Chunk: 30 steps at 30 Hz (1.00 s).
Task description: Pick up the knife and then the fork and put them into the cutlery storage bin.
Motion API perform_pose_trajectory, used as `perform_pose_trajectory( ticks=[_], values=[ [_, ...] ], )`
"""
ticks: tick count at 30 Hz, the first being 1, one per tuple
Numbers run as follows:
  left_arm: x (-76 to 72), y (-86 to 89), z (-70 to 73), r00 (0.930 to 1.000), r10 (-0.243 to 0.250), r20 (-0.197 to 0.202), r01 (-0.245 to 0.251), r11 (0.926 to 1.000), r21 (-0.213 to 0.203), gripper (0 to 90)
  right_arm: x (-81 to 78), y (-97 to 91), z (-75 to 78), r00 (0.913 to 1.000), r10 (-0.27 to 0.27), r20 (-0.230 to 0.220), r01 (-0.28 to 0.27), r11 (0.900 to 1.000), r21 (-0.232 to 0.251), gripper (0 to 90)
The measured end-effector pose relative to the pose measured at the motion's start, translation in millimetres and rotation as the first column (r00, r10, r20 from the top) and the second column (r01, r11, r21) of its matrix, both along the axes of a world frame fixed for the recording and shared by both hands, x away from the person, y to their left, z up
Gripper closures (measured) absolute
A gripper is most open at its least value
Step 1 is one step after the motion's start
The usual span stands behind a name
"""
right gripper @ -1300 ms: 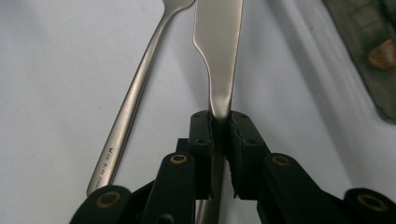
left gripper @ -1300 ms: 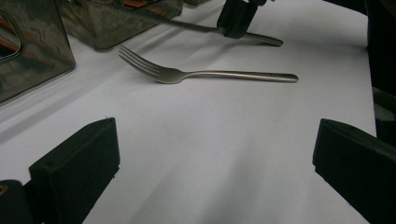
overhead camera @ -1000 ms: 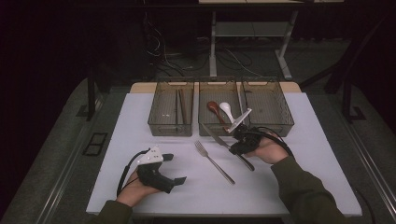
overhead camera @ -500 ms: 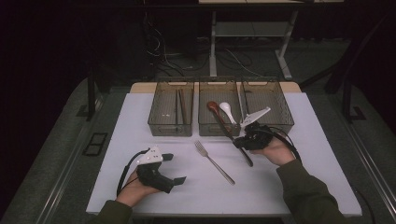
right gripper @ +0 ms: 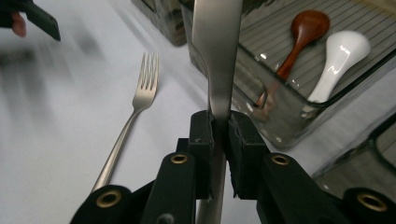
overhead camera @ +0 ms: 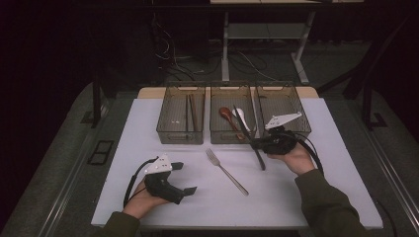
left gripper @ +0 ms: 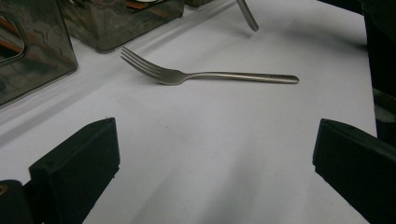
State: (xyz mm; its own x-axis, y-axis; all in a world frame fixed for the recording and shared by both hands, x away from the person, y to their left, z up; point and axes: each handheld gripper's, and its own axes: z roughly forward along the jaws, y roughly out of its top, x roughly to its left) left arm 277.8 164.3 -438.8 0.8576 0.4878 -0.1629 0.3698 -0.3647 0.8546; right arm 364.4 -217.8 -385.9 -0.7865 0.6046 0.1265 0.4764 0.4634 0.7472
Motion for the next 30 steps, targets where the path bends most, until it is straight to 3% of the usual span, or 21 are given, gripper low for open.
perform_pose_trajectory(
  ticks=[14,30],
  values=[
    [0.8,0.5,-0.4,1.0000,0.003,0.001,-0.003,1.0000,-0.004,0.0,5.0,-24.6,20.0,0.9930,-0.085,0.082,0.075,0.9901,0.119,80.0],
    [1.2,0.3,-1.2,1.0000,0.008,0.000,-0.008,1.0000,0.001,0.0,12.9,-58.8,49.7,0.9639,-0.210,0.164,0.178,0.9653,0.191,80.0]
  ],
)
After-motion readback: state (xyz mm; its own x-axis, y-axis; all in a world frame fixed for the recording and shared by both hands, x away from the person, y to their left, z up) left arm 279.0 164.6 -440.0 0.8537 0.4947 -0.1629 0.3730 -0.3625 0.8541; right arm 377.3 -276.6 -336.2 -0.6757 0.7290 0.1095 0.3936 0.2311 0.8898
